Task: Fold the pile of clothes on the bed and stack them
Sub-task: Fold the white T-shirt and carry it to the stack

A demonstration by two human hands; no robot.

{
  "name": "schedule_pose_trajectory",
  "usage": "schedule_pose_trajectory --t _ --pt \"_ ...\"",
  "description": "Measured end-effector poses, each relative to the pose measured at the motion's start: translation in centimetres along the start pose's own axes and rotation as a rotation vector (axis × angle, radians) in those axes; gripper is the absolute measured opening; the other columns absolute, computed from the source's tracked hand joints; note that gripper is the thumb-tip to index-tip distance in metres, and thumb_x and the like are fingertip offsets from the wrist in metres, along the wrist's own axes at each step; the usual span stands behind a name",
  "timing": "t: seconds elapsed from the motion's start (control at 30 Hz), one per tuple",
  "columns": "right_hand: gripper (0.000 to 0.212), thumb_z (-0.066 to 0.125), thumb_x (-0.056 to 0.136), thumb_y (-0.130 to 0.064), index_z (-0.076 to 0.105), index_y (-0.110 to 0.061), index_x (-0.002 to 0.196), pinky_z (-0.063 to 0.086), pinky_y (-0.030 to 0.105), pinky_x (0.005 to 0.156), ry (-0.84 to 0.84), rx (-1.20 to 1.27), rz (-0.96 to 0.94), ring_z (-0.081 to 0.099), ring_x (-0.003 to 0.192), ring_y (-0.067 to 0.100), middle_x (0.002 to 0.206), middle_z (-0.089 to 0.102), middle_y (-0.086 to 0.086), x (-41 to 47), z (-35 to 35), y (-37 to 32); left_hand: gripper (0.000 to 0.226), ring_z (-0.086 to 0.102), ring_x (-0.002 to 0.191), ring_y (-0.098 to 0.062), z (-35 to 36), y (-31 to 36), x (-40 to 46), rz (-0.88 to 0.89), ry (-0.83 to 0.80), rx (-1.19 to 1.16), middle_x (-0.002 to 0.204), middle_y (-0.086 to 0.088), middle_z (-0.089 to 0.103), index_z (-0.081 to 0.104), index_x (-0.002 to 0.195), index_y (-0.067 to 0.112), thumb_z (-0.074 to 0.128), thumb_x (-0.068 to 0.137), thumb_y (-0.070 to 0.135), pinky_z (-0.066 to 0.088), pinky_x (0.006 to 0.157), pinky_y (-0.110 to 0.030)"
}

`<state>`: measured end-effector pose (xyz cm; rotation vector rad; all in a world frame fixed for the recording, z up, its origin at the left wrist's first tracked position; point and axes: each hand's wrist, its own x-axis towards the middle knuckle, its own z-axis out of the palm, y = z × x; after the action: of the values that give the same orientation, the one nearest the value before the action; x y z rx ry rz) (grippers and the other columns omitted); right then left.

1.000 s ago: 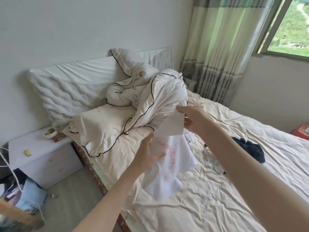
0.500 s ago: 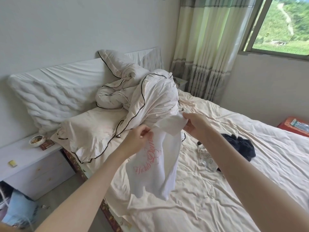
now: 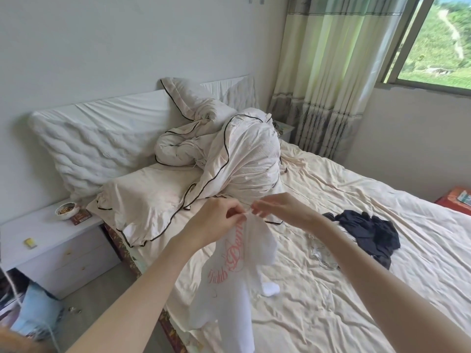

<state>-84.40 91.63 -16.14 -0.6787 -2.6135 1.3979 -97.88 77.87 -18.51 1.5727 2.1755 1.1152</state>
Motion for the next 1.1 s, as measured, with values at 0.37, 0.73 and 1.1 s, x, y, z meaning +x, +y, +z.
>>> schedule_pose_trajectory --t 0.37,0.73,1.1 --pt "0.023 0.052 0.093 0.0 0.058 -0.008 0.073 0.042 0.024 0.065 -0.028 0.565 0.204 0.052 0.065 0.013 0.068 0.056 0.003 1.6 2.4 0.9 0.008 0.058 0.065 0.013 1.1 -1.3 -2.2 -0.013 0.112 -0.095 0.065 0.024 0.06 0.074 0.084 0.011 0.071 0.079 0.006 0.041 0.065 -0.003" --pt "0.021 0.044 0.096 0.001 0.054 -0.009 0.08 0.046 0.016 0.053 -0.032 0.689 -0.036 0.056 0.055 0.008 0.063 0.061 -0.001 1.1 1.3 -1.8 0.043 0.049 0.108 0.0 0.2 -2.4 -2.3 -0.139 -0.047 -0.32 0.117 0.017 0.052 0.054 0.119 0.025 0.073 0.081 0.014 0.038 0.097 -0.024" --pt "0.011 0.058 0.093 -0.023 0.062 -0.016 0.1 0.048 0.023 0.062 0.114 0.23 -0.034 0.062 0.07 0.01 0.086 0.067 0.001 -0.8 0.1 -0.3 0.004 0.056 0.074 -0.012 -2.7 0.3 -1.5 -0.127 -0.029 -0.417 0.078 -0.006 0.065 0.067 0.083 0.011 0.067 0.086 0.014 0.044 0.071 -0.026"
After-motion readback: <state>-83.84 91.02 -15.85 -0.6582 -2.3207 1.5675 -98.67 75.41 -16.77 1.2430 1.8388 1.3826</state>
